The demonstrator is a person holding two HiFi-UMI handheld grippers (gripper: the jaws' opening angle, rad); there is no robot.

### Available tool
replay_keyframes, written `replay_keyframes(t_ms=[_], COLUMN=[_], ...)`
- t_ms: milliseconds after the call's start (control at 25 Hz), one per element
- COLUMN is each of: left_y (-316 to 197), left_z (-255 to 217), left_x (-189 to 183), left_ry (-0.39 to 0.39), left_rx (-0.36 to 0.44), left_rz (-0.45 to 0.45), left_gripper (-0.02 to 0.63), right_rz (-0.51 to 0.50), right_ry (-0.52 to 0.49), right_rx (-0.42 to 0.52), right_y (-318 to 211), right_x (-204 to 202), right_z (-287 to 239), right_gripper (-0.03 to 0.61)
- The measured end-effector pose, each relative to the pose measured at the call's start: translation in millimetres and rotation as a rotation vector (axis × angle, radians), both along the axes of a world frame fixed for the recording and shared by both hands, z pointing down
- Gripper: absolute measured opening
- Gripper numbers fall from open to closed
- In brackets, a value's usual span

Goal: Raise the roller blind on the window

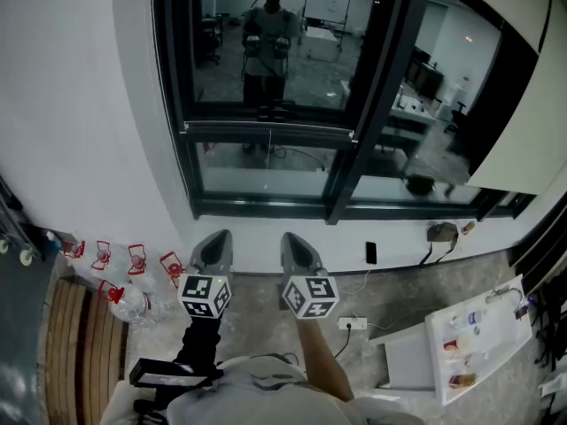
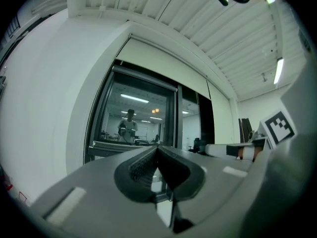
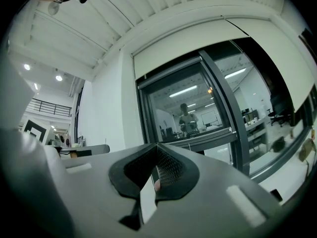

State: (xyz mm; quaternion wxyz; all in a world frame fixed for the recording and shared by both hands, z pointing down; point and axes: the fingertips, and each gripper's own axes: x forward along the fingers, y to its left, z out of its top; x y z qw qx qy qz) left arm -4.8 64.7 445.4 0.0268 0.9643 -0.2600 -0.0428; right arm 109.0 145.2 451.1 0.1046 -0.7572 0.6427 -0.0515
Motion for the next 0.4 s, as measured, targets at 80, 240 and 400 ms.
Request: replay_keyframes(t_ms=[80,240,400], left_y=[-1.4,-1.6,3.0], left_z=[1.3,1.5,2.9], left_x=[-0.2,0.7,5.4], left_ry=[-0.002,-0.005,-0.009], left_rx=[-0.001,-0.003,-0.005], left_rz=[-0.003,-0.006,0.002], left_gripper=[-0.002,-0.002,-0.002], right_rz=[0.001,0.003,0.004], right_ry=[-0.002,-0.006,-0.007], right_rx=[0.004,0.006,0.004], right_y=[-0.3,1.0,3.7], right_x=[0.7,2.3,4.3], right_z=[0.0,-0.1,1.2], right_gripper=[-0.002,-0.002,-0.002])
